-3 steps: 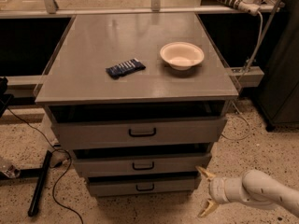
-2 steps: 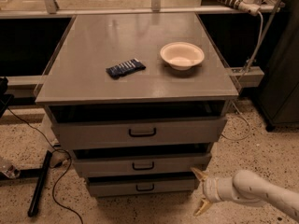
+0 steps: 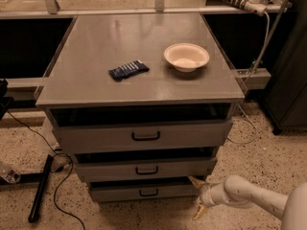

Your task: Open bottom drawer

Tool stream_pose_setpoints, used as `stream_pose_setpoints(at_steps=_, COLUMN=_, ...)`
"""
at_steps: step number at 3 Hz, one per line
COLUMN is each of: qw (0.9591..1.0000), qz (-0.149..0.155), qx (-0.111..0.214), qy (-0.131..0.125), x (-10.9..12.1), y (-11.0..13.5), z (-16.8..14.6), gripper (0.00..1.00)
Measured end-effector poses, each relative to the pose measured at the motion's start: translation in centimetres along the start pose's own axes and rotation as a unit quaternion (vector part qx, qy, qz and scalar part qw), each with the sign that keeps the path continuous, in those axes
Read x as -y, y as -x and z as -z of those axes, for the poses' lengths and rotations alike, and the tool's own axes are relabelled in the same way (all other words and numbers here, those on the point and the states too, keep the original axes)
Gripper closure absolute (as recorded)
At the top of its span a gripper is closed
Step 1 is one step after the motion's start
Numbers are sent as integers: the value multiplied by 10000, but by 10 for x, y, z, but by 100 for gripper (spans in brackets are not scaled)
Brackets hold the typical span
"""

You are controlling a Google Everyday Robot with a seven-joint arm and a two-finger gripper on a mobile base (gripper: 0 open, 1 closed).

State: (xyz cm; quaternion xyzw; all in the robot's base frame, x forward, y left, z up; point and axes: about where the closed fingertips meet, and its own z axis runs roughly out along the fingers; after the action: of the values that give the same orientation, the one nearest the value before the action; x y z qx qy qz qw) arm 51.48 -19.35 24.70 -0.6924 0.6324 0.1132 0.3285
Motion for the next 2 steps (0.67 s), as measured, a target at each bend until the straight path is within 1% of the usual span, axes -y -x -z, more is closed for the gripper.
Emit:
stream_pose_setpoints(at_steps=1, qw=10000, qz=27, qx=15, qy=53, x=-1, y=2, z=-13, gripper=0)
stream_pose_setpoints(at_steps=2, qw=9998, qz=-5, qx=37, qy=170, x=-5, y=-2, z=-38, gripper=0)
